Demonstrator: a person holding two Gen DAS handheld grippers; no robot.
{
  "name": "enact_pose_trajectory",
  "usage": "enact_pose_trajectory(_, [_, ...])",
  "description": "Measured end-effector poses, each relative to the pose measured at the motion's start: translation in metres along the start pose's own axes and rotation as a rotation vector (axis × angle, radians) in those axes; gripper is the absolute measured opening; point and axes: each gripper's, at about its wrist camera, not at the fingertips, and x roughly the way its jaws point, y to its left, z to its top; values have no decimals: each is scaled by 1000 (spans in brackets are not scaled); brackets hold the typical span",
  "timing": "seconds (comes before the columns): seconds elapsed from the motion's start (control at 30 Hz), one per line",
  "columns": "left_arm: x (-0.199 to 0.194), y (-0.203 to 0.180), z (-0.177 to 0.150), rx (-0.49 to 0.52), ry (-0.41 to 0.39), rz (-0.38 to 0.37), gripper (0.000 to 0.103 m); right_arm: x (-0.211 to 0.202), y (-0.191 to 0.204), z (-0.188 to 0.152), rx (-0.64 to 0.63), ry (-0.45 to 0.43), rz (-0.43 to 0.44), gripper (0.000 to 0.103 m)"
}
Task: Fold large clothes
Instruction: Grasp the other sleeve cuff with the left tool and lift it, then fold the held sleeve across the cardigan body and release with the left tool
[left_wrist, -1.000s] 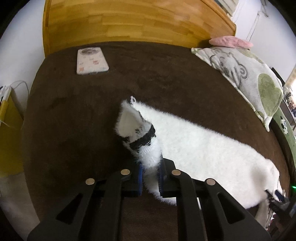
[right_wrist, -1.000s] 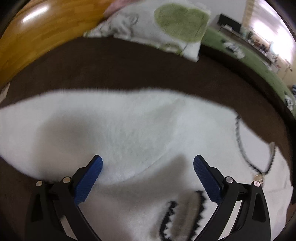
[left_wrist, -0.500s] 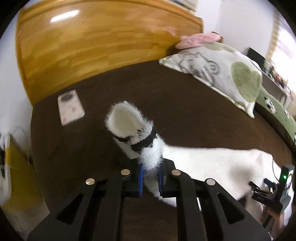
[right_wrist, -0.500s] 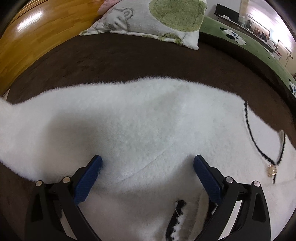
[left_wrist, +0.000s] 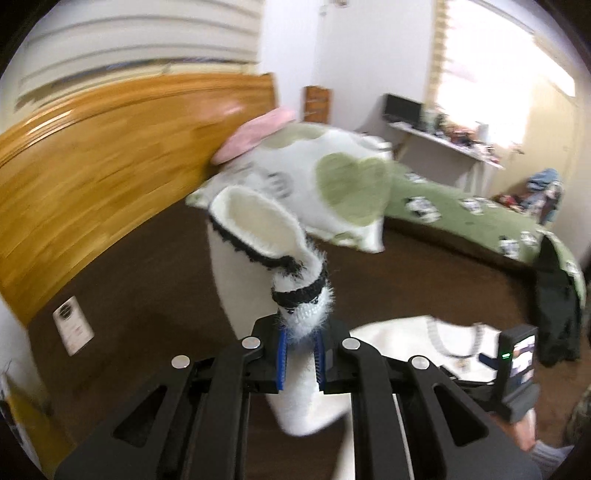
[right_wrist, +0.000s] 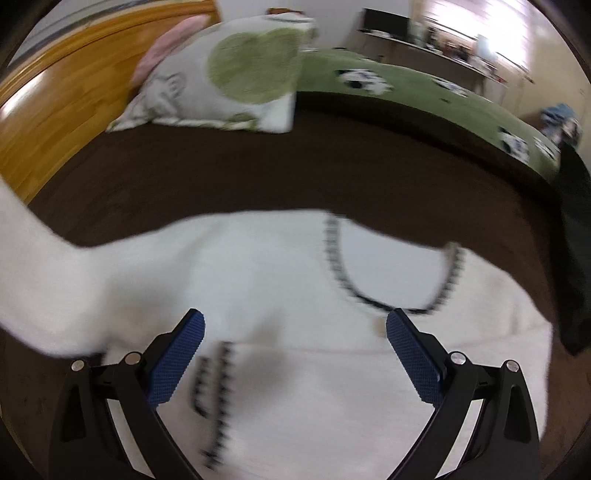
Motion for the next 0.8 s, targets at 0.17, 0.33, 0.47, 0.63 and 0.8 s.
enact_pose_trajectory(0.17, [-15,-83,17,76,-28,-138,14,-25,-70,-8,99,-19,-65,97])
enact_pose_trajectory(0.33, [-13,-164,8,178,-5,-262,14,-46,-136,-25,179,-28,-124,97])
enact_pose_trajectory(0.47, [-7,-226,-16,267,32,-341,14,-60,-184,-45,213,-16,-165,97])
enact_pose_trajectory(0.63, [26,-295,-71,352,146,-423,14,-67,-227,-71,220,-6,-212,97])
enact_pose_trajectory(0.8, [75,-343,-142,442,252,-446,14,-75,-268,-102,263,-9,-238,97])
